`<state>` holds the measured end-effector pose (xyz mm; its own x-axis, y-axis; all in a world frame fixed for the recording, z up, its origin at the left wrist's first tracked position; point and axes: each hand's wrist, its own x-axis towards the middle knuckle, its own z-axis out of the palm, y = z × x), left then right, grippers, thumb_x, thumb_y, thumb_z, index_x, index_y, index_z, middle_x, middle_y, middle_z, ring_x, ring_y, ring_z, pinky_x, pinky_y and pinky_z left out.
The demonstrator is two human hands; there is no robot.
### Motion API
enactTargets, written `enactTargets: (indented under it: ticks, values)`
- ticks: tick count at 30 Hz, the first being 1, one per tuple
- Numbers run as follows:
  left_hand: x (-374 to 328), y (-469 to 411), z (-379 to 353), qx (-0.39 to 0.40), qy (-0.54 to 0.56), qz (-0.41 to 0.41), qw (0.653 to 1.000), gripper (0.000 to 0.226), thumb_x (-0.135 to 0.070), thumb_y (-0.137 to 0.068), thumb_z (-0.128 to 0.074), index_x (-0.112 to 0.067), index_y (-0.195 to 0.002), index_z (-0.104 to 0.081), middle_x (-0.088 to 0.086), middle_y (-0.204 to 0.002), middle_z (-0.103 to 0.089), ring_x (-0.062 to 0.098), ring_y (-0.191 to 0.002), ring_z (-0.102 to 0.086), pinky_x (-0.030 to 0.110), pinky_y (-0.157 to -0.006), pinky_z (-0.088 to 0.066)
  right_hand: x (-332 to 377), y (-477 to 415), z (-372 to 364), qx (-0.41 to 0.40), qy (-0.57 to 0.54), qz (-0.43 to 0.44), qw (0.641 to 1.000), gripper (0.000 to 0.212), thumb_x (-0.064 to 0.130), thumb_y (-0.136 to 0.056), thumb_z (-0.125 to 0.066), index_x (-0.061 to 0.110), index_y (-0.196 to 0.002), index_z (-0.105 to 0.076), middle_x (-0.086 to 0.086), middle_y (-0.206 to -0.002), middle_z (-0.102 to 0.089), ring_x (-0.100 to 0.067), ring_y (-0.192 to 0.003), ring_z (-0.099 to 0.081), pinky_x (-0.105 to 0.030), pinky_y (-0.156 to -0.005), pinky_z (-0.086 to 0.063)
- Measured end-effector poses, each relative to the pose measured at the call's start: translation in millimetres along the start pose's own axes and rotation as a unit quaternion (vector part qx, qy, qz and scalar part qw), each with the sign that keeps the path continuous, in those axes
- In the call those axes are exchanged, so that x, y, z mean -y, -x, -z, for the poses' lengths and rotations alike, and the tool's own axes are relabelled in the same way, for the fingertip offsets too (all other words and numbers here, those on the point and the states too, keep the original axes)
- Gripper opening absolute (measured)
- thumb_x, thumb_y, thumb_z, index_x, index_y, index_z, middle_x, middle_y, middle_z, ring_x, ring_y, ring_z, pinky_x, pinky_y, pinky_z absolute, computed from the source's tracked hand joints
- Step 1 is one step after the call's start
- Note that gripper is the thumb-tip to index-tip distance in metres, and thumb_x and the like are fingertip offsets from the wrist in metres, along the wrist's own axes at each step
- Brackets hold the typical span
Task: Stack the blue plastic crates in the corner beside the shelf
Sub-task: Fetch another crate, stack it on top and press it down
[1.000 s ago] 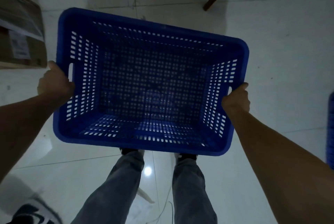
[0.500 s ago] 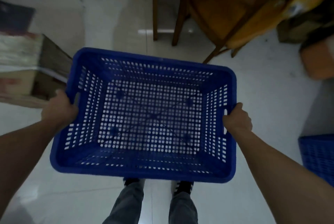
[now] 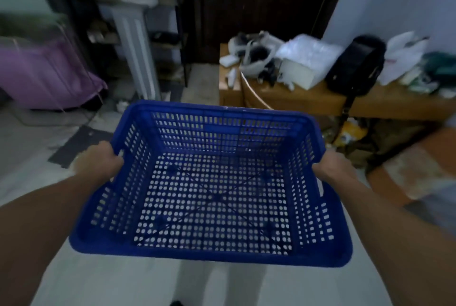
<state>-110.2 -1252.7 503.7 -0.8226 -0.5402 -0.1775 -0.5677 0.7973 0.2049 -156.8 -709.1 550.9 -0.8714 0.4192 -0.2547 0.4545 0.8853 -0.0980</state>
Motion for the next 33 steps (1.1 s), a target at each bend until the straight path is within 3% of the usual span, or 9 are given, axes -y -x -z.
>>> enactTargets:
  ticks: [7,10,11,12,14,16,22,30,33]
  values:
    - [-6.4,-14.8,82.2,-0.075,-0.023,-0.017,0.997,0.034,-0.05,-0.078,-0.059,-0.018,-0.071,-0.069,0.007,-0.068,-0.068,0.03,-0.06,-0.066,0.038,-0.061,-0.06,-8.3,52.3,127.5,-0.038,0.008,0.039,0.998,0.022,0.033,-0.099,-0.053,0.011,-0.1,-0.055,-0.007,-0.088,-0.054,-0.023,-0.065,-0.052,-0.031,-0.048,-0.038]
    - [8.4,-115.0,70.5,-0.116,0.006,-0.069,0.991,0.079,-0.077,-0.061,-0.013,-0.019,-0.063,-0.066,0.004,-0.059,-0.064,0.028,-0.05,-0.062,0.039,-0.058,-0.058,-16.7,69.5,165.7,-0.053,-0.012,0.037,0.998,0.02,0.028,-0.097,-0.053,0.011,-0.087,-0.058,-0.007,-0.078,-0.055,-0.022,-0.059,-0.049,-0.03,-0.047,-0.037]
    - [0.4,-128.1,80.2,-0.131,0.01,-0.083,0.988,0.087,-0.082,-0.052,-0.008,-0.019,-0.063,-0.066,0.004,-0.058,-0.064,0.028,-0.049,-0.062,0.04,-0.058,-0.058,-20.7,74.8,176.4,-0.061,-0.013,0.033,0.997,0.02,0.027,-0.097,-0.052,0.012,-0.085,-0.057,-0.006,-0.075,-0.053,-0.023,-0.058,-0.048,-0.031,-0.048,-0.037]
    - [-13.7,-122.1,96.6,-0.131,0.019,-0.085,0.988,0.078,-0.077,-0.061,-0.013,-0.019,-0.063,-0.066,0.005,-0.059,-0.064,0.028,-0.05,-0.062,0.041,-0.059,-0.058,-25.9,79.4,185.7,-0.072,-0.012,0.025,0.997,0.021,0.028,-0.096,-0.052,0.013,-0.082,-0.057,-0.006,-0.072,-0.052,-0.023,-0.057,-0.047,-0.031,-0.048,-0.037]
    - [-54.8,-58.9,151.4,-0.135,0.016,-0.085,0.987,0.039,-0.054,-0.073,-0.051,-0.019,-0.064,-0.066,0.006,-0.062,-0.065,0.031,-0.055,-0.064,0.042,-0.06,-0.06,-40.9,90.2,204.0,-0.087,-0.011,0.005,0.996,0.022,0.029,-0.095,-0.052,0.014,-0.078,-0.055,-0.006,-0.07,-0.051,-0.023,-0.057,-0.046,-0.031,-0.047,-0.037]
    - [-97.4,16.8,200.8,-0.131,0.019,-0.096,0.987,0.029,-0.046,-0.072,-0.064,-0.017,-0.069,-0.069,0.01,-0.069,-0.068,0.033,-0.064,-0.068,0.043,-0.065,-0.062,-60.1,100.9,220.6,-0.098,-0.025,-0.012,0.995,0.021,0.028,-0.092,-0.054,0.014,-0.076,-0.054,-0.006,-0.069,-0.05,-0.023,-0.056,-0.045,-0.031,-0.048,-0.036]
    - [-193.9,139.2,260.9,-0.116,0.08,-0.189,0.972,0.027,-0.024,-0.085,-0.066,0.002,-0.081,-0.071,0.021,-0.081,-0.069,0.042,-0.083,-0.07,0.041,-0.068,-0.054,-157.0,131.6,251.2,-0.125,-0.085,-0.08,0.985,0.025,0.032,-0.074,-0.068,0.014,-0.09,-0.065,-0.011,-0.086,-0.067,-0.027,-0.071,-0.064,-0.037,-0.065,-0.057]
    - [-335.5,246.0,237.8,-0.085,0.064,-0.319,0.942,0.017,-0.025,-0.087,-0.064,-0.013,-0.076,-0.057,0.012,-0.076,-0.062,0.031,-0.065,-0.059,0.034,-0.058,-0.049,-324.1,213.0,280.0,-0.208,-0.104,-0.222,0.947,0.026,0.032,-0.085,-0.061,0.011,-0.1,-0.058,-0.008,-0.084,-0.06,-0.027,-0.071,-0.061,-0.037,-0.067,-0.054]
    - [-396.0,299.5,219.4,-0.07,0.058,-0.386,0.918,0.014,-0.024,-0.081,-0.063,-0.01,-0.078,-0.063,0.013,-0.075,-0.063,0.03,-0.063,-0.061,0.033,-0.057,-0.05,-397.9,248.9,290.9,-0.22,-0.101,-0.276,0.93,0.021,0.027,-0.085,-0.06,0.009,-0.096,-0.059,-0.009,-0.082,-0.061,-0.025,-0.068,-0.061,-0.035,-0.064,-0.053]
